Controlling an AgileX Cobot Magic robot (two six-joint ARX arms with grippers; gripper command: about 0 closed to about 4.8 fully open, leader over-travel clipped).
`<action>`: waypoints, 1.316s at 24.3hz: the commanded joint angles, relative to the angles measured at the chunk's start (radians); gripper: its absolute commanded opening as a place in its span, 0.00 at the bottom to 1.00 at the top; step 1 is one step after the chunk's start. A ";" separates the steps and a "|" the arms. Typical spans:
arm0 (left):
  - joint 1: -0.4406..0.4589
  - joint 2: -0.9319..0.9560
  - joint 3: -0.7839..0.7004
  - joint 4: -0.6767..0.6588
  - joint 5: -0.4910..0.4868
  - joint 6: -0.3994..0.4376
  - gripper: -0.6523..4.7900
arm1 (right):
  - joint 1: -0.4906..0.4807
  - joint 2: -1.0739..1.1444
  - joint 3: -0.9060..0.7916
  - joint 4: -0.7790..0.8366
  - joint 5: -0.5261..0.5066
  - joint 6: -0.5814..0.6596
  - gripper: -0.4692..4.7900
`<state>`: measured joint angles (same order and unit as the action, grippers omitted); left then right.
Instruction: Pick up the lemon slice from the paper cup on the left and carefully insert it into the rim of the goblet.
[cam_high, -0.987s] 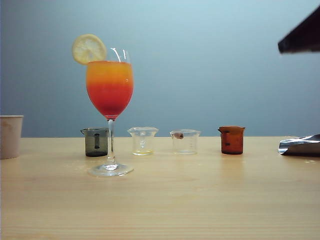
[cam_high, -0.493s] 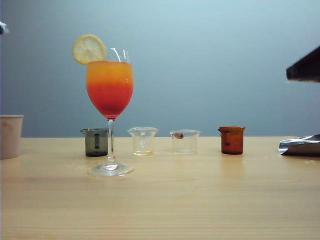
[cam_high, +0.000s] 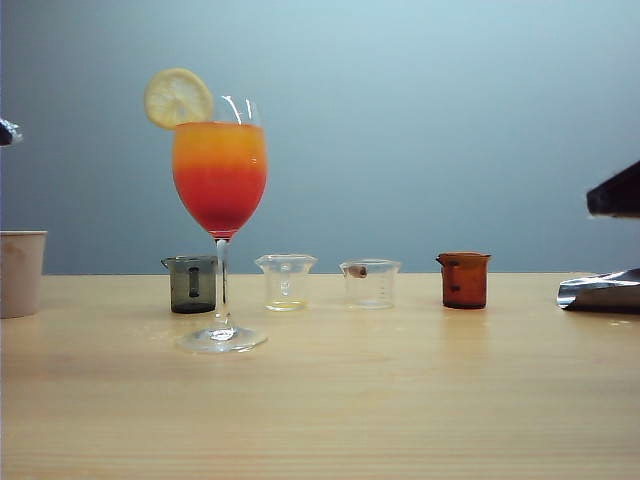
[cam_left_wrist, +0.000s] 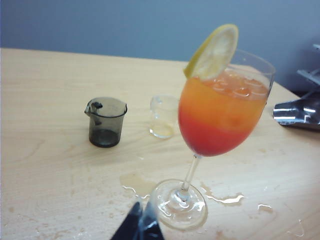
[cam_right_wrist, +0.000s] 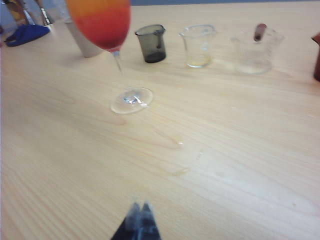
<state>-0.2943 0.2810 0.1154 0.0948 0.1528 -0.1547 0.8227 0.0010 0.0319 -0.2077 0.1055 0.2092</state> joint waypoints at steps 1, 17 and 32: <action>0.000 0.000 -0.027 0.028 -0.003 -0.003 0.11 | 0.001 0.000 0.003 0.007 0.018 0.006 0.08; 0.000 0.000 -0.108 0.074 -0.018 -0.018 0.11 | 0.001 0.000 0.004 -0.005 0.034 -0.008 0.11; 0.241 -0.263 -0.108 0.032 0.020 -0.018 0.11 | -0.411 0.000 -0.031 0.041 0.008 -0.008 0.11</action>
<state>-0.0853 0.0353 0.0036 0.1131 0.1719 -0.1738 0.4572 0.0002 0.0086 -0.1761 0.1101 0.2024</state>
